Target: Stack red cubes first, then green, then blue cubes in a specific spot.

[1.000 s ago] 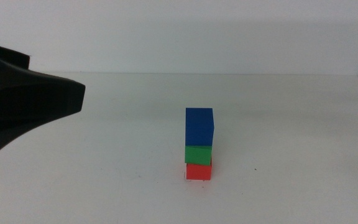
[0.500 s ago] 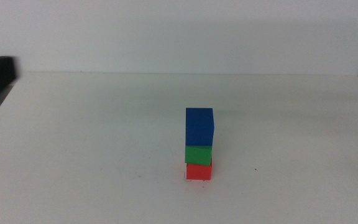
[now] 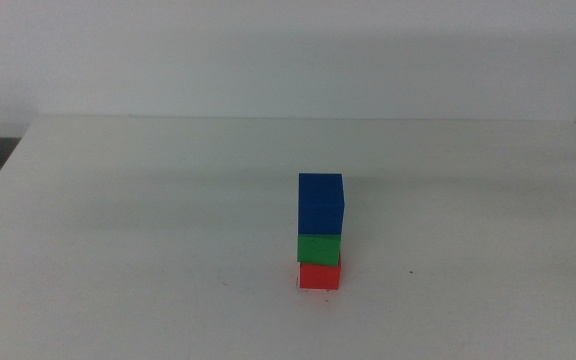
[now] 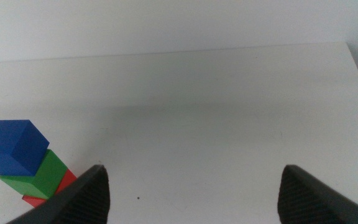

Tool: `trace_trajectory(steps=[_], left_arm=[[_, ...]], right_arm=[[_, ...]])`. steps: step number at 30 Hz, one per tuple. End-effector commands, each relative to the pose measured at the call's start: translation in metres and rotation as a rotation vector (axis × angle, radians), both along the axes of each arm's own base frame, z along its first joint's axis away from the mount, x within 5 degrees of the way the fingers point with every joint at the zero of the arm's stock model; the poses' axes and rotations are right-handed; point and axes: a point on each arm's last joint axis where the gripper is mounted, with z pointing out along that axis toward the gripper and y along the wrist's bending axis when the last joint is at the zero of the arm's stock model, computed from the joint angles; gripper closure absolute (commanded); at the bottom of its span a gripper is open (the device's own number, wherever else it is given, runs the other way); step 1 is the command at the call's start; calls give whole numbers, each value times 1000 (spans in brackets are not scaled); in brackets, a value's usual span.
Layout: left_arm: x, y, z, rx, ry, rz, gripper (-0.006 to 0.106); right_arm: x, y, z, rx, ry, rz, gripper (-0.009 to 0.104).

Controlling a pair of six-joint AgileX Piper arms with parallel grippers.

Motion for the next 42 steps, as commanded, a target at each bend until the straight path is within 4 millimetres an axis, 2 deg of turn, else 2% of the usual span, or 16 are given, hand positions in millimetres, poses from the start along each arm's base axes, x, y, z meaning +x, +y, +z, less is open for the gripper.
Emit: trace_trajectory(steps=[1, 5, 9, 12, 14, 17, 21, 26, 28, 30, 32, 42], left_arm=[[-1, 0, -1, -8, -11, 7, 7], [1, 0, -6, -17, -1, 4, 7], [-3, 0, -22, -18, 8, 4, 7], [-8, 0, -49, -19, -3, 5, 7], [-12, 1, -71, -2, -39, 9, 7], [-18, 1, -94, -3, -88, 9, 7], [-21, 0, -114, -25, -97, 6, 7], [-16, 0, -136, -33, -157, 8, 7], [-13, 0, -146, -53, -174, 10, 7], [-13, 0, -145, -64, -206, 11, 7], [-14, 0, -149, -63, -156, 9, 7], [-14, 0, -147, -64, -181, 10, 7]], right_arm=[[0, -2, -1, -14, -12, -5, 6], [0, -2, -1, -14, -12, -5, 6], [-1, -2, -9, -11, -50, -9, 6], [-11, -6, -31, -31, -173, -16, 6], [-23, -10, -55, -35, -219, -43, 6], [-42, -18, -92, -49, -215, -114, 6], [-60, -24, -131, -56, -231, -184, 6], [-68, -24, -163, -56, -254, -198, 6], [-68, -24, -162, -55, -276, -198, 6], [-68, -24, -164, -72, -257, -197, 6], [-68, -25, -162, -87, -278, -196, 6], [-66, -24, -154, -73, -370, -193, 6]])
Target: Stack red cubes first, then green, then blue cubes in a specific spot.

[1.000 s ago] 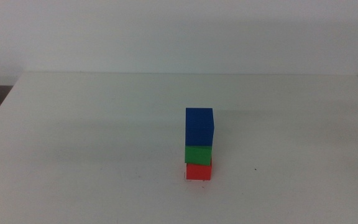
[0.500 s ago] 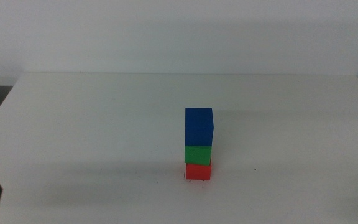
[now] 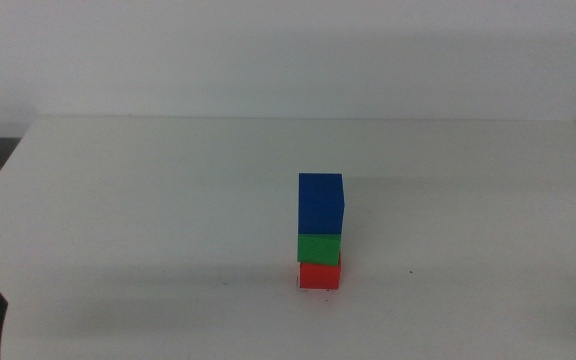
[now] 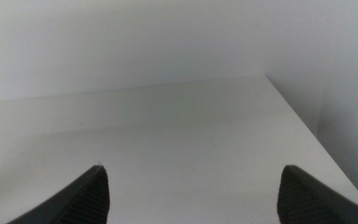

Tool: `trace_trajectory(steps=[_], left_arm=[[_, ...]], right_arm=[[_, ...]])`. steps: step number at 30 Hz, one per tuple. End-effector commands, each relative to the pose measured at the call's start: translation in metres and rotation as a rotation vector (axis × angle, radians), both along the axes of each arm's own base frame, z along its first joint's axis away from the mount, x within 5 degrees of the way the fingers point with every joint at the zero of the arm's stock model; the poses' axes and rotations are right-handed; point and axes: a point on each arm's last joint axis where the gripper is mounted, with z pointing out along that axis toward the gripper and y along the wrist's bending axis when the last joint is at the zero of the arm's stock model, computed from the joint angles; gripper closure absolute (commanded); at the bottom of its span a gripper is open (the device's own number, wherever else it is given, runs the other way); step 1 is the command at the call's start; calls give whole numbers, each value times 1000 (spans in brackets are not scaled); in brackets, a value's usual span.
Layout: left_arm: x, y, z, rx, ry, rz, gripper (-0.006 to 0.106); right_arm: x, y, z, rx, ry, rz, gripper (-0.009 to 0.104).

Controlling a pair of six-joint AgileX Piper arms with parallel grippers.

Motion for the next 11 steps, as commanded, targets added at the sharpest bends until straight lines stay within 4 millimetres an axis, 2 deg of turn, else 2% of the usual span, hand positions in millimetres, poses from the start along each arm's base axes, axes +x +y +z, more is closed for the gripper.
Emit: trace_trajectory(steps=[1, 11], left_arm=[[0, 0, 1, -15, -20, 3, 7], [0, 0, 3, -15, -32, 4, 7]], right_arm=[[0, 0, 1, -19, -28, -3, 6], [0, 0, 1, -19, -28, -3, 6]])
